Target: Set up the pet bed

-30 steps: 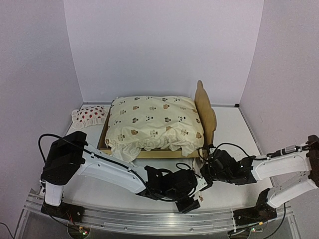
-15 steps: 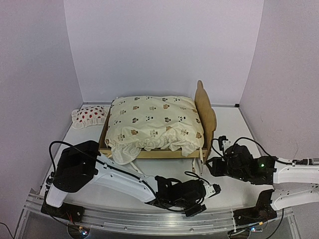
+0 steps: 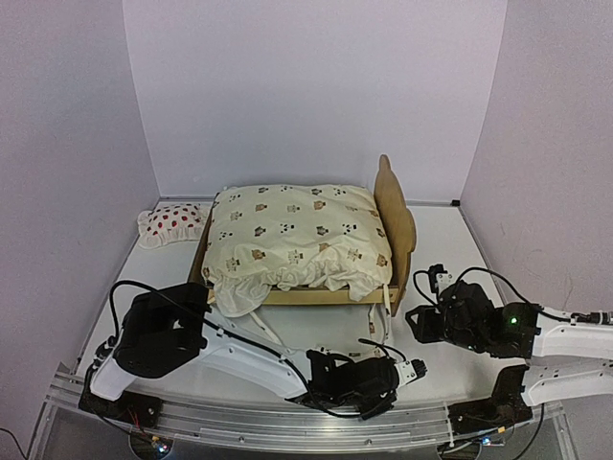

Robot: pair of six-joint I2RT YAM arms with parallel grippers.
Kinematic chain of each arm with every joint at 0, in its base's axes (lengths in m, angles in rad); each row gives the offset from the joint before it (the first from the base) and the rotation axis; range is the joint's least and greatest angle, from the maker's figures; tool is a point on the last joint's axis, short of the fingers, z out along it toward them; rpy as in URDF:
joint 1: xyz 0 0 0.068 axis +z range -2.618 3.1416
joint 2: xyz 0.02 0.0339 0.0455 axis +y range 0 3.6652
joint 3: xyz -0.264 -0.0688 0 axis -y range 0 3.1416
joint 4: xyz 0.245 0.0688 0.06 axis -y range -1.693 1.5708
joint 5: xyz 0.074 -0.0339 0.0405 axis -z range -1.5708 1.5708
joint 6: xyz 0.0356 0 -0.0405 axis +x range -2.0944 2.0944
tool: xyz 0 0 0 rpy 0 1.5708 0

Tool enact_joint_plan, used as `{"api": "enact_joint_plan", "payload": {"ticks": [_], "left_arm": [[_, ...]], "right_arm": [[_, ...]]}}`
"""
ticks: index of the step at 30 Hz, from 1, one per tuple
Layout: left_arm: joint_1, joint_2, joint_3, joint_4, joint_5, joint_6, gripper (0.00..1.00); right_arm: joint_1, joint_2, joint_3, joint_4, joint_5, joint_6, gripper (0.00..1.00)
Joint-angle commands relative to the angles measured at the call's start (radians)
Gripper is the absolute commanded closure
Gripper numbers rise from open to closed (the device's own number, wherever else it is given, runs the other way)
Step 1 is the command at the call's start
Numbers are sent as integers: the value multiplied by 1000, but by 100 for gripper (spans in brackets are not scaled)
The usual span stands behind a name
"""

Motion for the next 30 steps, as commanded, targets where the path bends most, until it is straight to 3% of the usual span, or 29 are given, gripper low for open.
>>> {"api": "enact_joint_plan", "payload": {"ticks": [1, 4, 6, 22, 24, 30], "left_arm": [[-16, 18, 21, 50, -72, 30, 81], [-20, 6, -8, 83, -82, 28, 96], [-23, -4, -22, 94, -99, 27, 100], [-23, -203, -196, 154, -121, -45, 100], [-23, -202, -178, 135, -111, -51, 95], [-22, -139, -58, 81, -41, -17, 61]], "right_arm": [[-4, -8, -2, -15, 28, -13, 63], [-5, -4, 2, -16, 29, -12, 63], [-4, -4, 6, -18, 30, -13, 63], [-5, -16, 9, -20, 37, -12, 63], [-5, -17, 9, -20, 37, -13, 63], [-4, -35, 30, -73, 98, -33, 55]]}}
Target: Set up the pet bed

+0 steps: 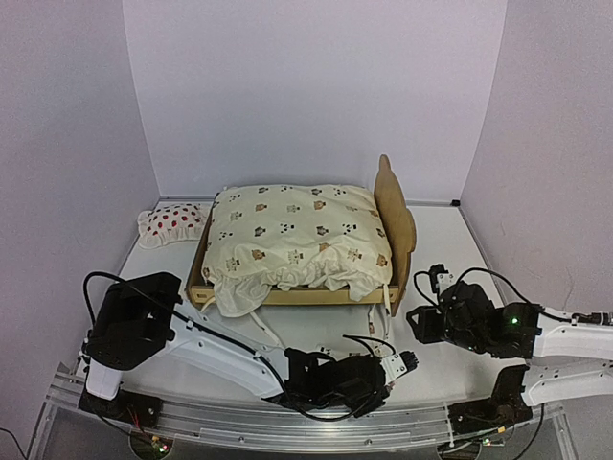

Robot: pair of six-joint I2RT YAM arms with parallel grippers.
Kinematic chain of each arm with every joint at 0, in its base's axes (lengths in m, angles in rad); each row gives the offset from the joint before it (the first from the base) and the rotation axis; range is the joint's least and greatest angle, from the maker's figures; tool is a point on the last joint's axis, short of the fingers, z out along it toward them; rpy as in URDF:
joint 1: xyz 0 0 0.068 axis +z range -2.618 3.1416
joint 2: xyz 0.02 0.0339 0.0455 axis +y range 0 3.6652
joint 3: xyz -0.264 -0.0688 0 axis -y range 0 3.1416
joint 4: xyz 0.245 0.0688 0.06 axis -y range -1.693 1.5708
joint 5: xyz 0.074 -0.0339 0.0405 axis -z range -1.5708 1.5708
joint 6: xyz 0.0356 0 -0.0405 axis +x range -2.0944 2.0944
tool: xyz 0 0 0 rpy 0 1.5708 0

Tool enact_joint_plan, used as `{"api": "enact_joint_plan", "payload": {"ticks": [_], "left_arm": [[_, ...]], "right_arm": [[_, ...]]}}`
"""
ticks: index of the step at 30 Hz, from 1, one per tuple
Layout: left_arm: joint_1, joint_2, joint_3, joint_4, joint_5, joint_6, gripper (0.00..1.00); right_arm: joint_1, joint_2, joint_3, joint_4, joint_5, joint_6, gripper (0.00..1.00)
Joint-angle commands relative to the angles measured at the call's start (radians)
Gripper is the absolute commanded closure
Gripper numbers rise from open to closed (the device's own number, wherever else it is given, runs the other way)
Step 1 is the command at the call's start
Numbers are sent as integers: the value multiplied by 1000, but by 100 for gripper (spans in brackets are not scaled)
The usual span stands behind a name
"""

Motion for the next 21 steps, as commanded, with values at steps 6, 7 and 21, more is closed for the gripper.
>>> {"api": "enact_joint_plan", "payload": {"ticks": [6, 7, 21], "left_arm": [[-3, 128, 304, -186, 21, 9, 55], [-3, 139, 313, -189, 15, 9, 55], [-3, 254, 399, -282, -102, -3, 63]], "right_arm": [[-4, -97, 109, -257, 200, -34, 44], [-4, -110, 114, -273, 205, -38, 43], [-5, -130, 114, -314, 200, -41, 39]]}}
